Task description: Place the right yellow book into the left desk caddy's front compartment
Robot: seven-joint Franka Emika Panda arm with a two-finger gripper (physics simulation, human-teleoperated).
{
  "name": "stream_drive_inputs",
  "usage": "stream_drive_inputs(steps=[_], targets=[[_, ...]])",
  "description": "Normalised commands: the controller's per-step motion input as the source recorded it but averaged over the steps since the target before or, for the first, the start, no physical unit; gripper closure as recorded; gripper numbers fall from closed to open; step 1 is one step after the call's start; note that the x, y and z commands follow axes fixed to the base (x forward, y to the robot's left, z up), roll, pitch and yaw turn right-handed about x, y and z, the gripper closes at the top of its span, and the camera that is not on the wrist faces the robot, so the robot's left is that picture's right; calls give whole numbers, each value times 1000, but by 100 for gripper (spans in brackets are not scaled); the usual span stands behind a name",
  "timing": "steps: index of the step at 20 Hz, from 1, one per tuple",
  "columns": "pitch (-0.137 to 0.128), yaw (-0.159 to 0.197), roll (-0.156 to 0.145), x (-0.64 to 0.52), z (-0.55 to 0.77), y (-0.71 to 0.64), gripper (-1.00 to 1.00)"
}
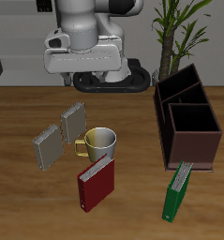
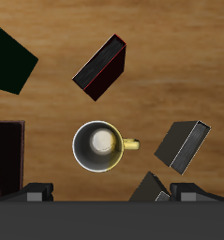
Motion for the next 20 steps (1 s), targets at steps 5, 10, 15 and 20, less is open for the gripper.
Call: stream_drive_inputs(steps=[5,10,15,20], targets=[[-49,-81,-43,136,80,-605,-100],[-24,-63,-27,106,-110,-385,-100],[-28,-56,-15,51,-209,-390,-100],[-16,-62,-31,36,-187,-280,-100]])
